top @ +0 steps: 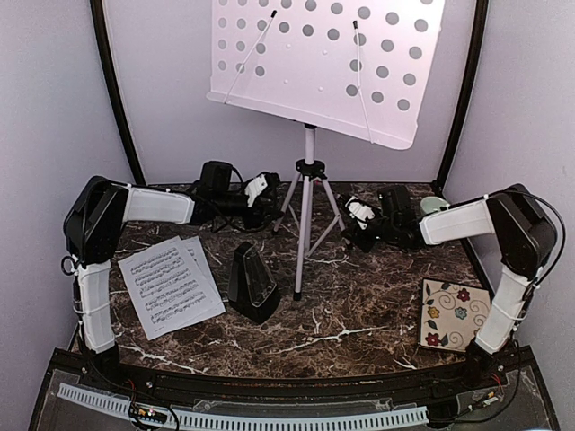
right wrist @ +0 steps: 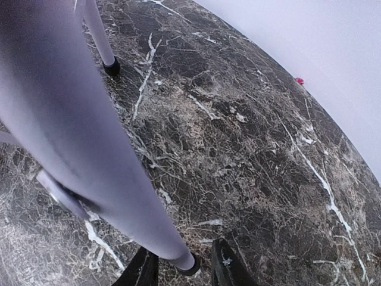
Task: Set up the instrument practice props
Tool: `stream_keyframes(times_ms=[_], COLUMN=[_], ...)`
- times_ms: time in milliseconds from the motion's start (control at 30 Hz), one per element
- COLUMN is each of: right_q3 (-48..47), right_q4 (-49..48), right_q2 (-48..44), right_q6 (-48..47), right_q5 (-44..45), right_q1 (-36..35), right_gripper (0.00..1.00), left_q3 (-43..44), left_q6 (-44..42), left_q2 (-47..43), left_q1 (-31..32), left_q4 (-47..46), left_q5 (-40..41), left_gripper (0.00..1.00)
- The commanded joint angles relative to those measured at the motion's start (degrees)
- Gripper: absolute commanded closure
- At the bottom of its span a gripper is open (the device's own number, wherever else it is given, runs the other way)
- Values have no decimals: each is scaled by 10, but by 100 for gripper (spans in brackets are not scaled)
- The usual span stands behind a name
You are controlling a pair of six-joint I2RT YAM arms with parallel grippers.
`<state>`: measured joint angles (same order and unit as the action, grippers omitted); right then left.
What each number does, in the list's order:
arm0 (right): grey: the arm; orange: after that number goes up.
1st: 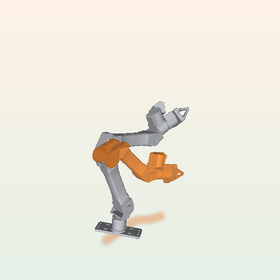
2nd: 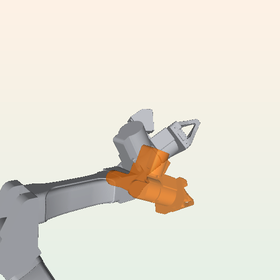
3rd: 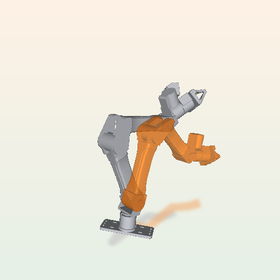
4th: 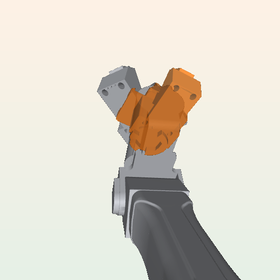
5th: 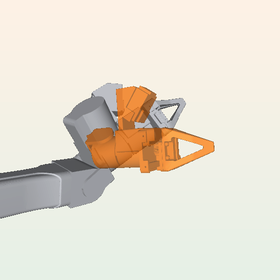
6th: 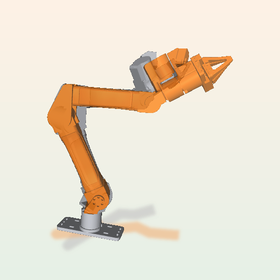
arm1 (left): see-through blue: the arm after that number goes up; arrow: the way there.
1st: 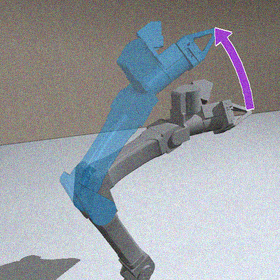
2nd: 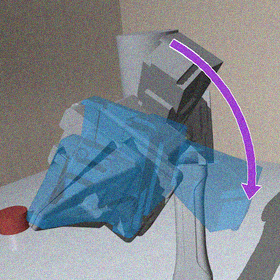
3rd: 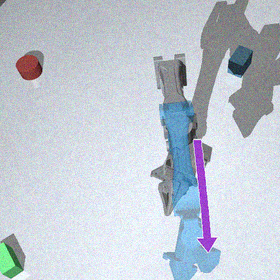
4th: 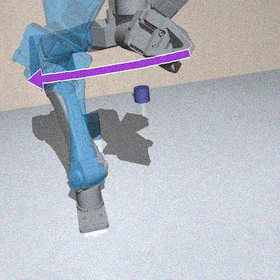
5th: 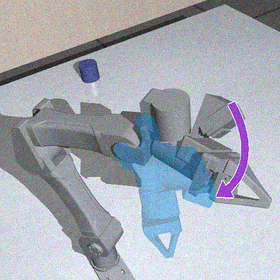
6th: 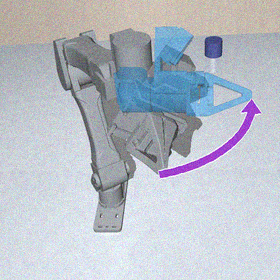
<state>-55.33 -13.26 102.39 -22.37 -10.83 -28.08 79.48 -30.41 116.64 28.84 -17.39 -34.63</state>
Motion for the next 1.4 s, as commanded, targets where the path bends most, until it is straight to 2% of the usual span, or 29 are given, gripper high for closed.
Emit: stream_keyframes(times_ms=[0, 100, 300, 500, 567, 667, 733, 933, 1167, 1367], right_q3=[-21, -27, -44, -54, -57, -54, -48, -44, -72, -19], right_q4=[-14, -8, -4, 0, 3, 4, -4, -18, -13, -1], right_q2=[7, 12, 20, 21, 19, 12, 13, 30, 56, -3], right_q6=[-14, -17, -28, -37, -35, -31, -28, -32, -33, -60], right_q5=[29, 32, 53, 51, 36, 3, -12, -25, -23, -10], right_q1=[-1, 0, 1, 17, 22, 22, 21, 14, 10, 8], right_gripper=[71, 75, 82, 86, 81, 64, 59, 54, 53, 53], left_q3=[21, 29, 38, 64, 67, 68, 70, 65, 59, 60], left_q6=[-4, -16, -51, -54, -50, -48, -48, -38, -30, -32], left_q2=[11, 23, 37, 57, 60, 60, 61, 60, 60, 58], left_q1=[5, 9, 14, 13, 14, 14, 14, 16, 20, 20], left_q4=[10, 14, 1, -2, -6, -7, -5, -10, -16, -8], left_q5=[-18, -2, 59, 63, 64, 65, 66, 63, 67, 74], left_gripper=[55, 56, 66, 75, 77, 77, 78, 78, 81, 83])
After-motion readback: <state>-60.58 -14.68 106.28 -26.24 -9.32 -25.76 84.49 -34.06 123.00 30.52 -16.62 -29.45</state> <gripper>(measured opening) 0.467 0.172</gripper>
